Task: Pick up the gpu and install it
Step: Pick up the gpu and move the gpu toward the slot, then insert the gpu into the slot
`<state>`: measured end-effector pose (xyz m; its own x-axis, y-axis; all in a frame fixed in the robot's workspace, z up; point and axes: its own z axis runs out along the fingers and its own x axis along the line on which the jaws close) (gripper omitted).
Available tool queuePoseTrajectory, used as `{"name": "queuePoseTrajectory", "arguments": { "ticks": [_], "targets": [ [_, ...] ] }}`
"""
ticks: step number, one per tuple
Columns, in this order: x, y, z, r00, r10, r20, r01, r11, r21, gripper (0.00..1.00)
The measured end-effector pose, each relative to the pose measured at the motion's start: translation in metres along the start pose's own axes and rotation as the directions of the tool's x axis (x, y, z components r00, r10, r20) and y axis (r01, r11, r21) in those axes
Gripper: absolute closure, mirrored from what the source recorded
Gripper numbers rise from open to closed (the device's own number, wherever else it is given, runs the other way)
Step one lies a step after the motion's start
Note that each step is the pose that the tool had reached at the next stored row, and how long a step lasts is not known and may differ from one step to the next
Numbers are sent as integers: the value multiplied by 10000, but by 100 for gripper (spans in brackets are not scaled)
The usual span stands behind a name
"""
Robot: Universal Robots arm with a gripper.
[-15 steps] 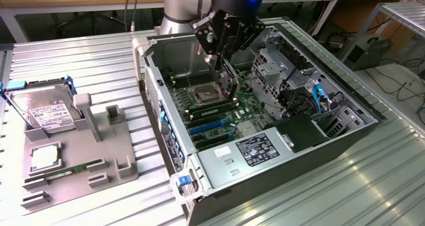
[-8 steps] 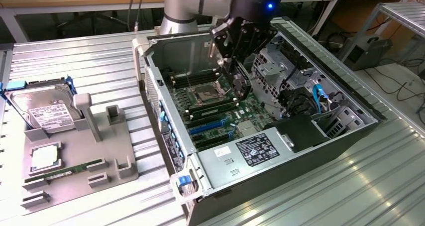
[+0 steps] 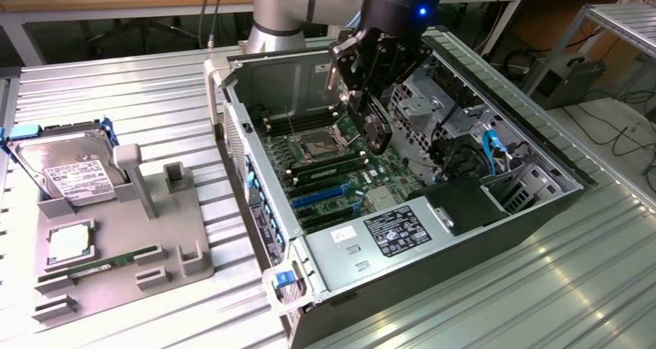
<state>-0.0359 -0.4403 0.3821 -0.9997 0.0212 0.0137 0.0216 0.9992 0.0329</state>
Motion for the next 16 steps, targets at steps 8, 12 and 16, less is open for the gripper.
{"name": "queuePoseTrajectory", "arguments": {
  "ticks": [8,12,16],
  "targets": [
    [0,0,0,10000,0,0,0,10000,1,73],
    [-6,0,12,9993,-386,-13,386,9993,20,73],
    [-7,-1,46,9874,-1584,-54,1584,9874,31,73]
  ]
}}
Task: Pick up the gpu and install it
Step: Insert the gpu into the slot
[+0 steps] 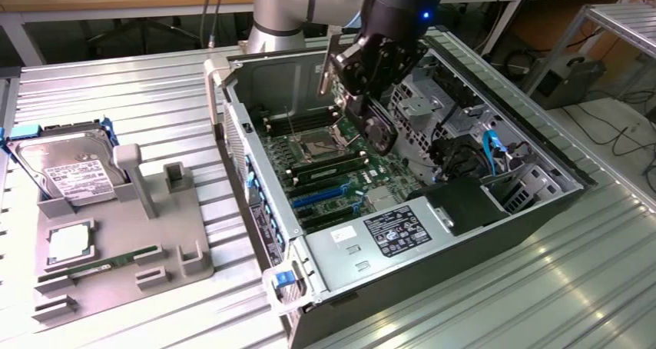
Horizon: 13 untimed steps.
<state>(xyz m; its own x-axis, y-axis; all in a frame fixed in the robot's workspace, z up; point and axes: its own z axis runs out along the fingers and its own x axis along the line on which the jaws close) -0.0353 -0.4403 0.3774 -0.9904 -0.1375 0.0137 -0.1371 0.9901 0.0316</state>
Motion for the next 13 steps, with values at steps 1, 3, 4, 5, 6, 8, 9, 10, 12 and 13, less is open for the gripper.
{"name": "queuePoseTrajectory", "arguments": {
  "ticks": [1,3,4,5,6,8,9,10,12,13],
  "targets": [
    [0,0,10,9995,-305,-10,305,9995,4,73],
    [0,-1,24,9971,-759,-25,759,9971,9,73],
    [0,-1,30,9956,-935,-31,935,9956,12,73],
    [-1,-1,42,9918,-1276,-42,1277,9918,15,73],
    [-1,-2,50,9887,-1498,-49,1498,9887,17,73],
    [-1,-2,66,9808,-1949,-65,1950,9808,21,73],
    [-1,-2,72,9771,-2125,-70,2125,9772,21,73],
    [-1,-2,79,9729,-2312,-77,2312,9729,23,73],
    [-1,-3,106,9523,-3050,-103,3050,9523,26,73],
    [-2,-4,116,9427,-3334,-114,3334,9428,28,73]
  ]
}}
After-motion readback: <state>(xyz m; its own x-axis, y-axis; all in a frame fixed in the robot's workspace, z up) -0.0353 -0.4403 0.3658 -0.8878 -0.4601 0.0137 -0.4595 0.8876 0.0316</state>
